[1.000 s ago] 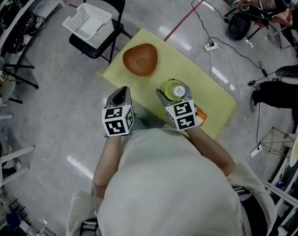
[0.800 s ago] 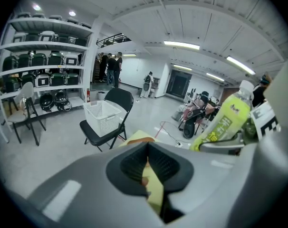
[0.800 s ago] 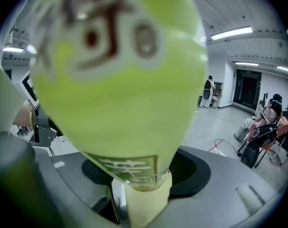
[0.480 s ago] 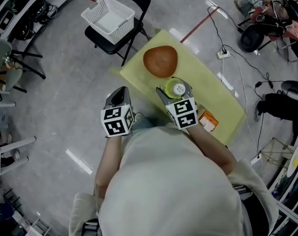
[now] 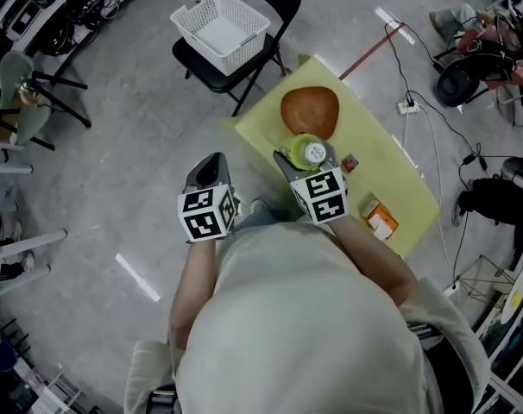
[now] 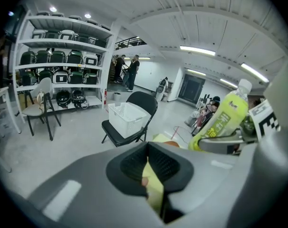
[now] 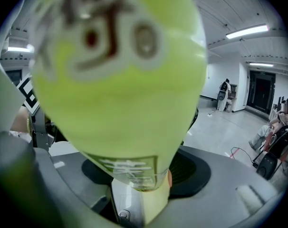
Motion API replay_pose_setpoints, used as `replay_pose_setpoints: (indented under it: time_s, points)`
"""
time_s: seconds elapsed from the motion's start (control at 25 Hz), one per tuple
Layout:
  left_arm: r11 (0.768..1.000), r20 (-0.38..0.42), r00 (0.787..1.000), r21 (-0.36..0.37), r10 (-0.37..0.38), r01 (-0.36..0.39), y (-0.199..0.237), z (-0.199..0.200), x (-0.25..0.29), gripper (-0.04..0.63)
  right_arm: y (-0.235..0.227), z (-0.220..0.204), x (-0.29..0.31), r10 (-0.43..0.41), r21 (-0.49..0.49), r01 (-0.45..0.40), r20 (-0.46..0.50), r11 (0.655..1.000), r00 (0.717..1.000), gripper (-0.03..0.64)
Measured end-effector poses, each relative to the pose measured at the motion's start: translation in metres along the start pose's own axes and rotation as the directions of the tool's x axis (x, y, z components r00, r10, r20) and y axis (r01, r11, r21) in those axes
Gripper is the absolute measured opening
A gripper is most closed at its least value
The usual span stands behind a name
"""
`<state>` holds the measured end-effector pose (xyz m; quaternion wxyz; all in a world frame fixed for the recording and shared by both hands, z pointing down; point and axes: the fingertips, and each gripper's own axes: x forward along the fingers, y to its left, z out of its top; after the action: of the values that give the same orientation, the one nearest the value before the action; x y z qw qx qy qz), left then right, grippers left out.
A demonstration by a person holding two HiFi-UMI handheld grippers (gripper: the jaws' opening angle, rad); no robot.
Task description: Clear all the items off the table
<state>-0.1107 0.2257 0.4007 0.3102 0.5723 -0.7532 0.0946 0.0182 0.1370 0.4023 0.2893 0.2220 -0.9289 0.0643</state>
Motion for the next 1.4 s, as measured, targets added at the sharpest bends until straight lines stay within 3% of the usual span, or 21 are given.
replay_pose_setpoints:
  time_s: [0.72,1.0,1.4]
  points:
    - [0.982,0.034,0.990,-0.136,0.139,-0.133,0.090,0.016,-0.008,0.009,0.048,0.057,0.069,0.141,-0.089,-0.143,-0.019,0.986,0.990,0.299]
    - [0.974,0.042,0.982,-0.142,0.187,-0.179,0.132,0.037,0.012,0.009,0.055,0.082,0.122,0.188,-0.103,-0.189,-0.019,0.977,0.982,0.301]
    - [0.980,0.009,0.986,-0.109,0.168,-0.166,0.176,0.092,0.060,0.009,0.043,0.139,0.196,0.192,-0.079,-0.193,-0.018,0.978,0.981,0.301]
